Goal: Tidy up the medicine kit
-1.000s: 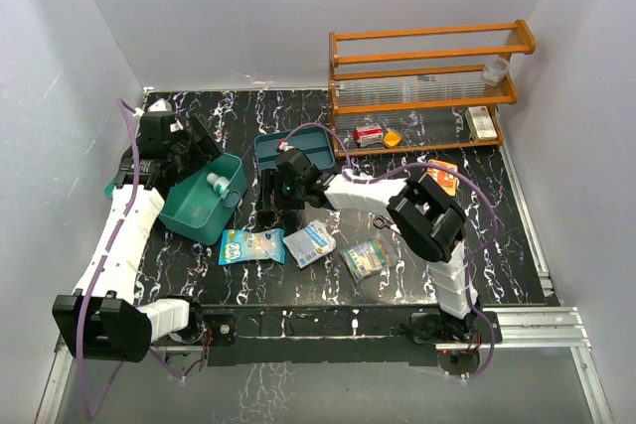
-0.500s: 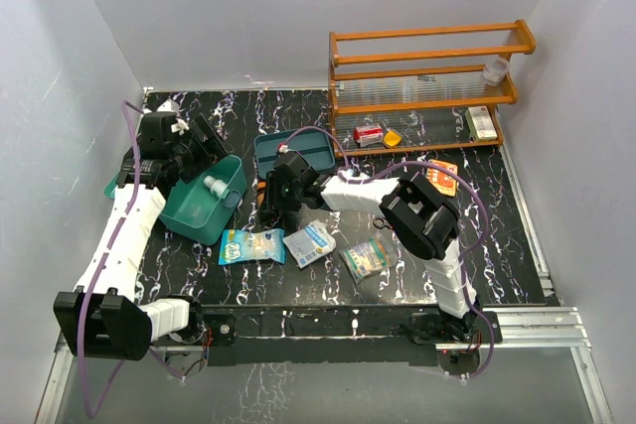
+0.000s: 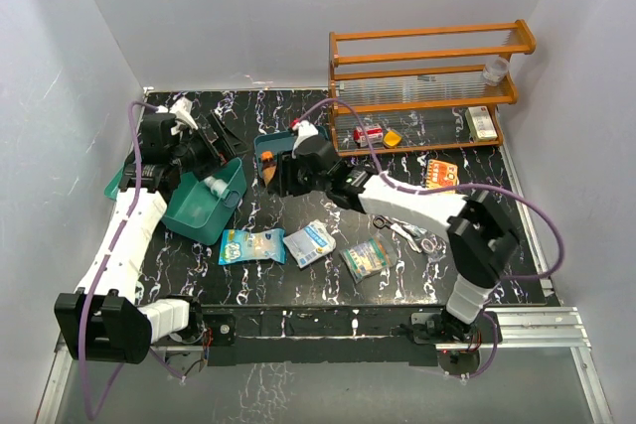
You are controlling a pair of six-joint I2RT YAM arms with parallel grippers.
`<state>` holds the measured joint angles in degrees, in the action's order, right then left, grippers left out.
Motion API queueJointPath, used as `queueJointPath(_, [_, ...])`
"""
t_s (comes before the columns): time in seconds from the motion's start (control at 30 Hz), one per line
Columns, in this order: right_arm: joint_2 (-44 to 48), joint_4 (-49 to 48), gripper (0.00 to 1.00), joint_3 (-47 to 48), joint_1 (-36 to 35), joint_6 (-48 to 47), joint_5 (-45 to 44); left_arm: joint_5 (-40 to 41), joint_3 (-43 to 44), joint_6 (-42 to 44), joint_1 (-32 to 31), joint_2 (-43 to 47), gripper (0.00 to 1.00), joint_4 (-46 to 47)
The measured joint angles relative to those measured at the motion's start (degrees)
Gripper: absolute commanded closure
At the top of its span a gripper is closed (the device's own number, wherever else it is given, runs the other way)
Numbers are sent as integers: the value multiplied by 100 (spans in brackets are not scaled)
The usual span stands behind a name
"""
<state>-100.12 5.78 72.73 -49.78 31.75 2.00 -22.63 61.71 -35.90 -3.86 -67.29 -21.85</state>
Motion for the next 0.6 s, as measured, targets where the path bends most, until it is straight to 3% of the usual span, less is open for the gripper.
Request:
queueJointPath(0.17, [546,-151,67,96,9,-490,74,-754,-269,-391,0,31,7,798])
queueJointPath(0.6, [431,-133,67,518,7,-1005,914,-1639,-876,-1333,0,76,27,1816])
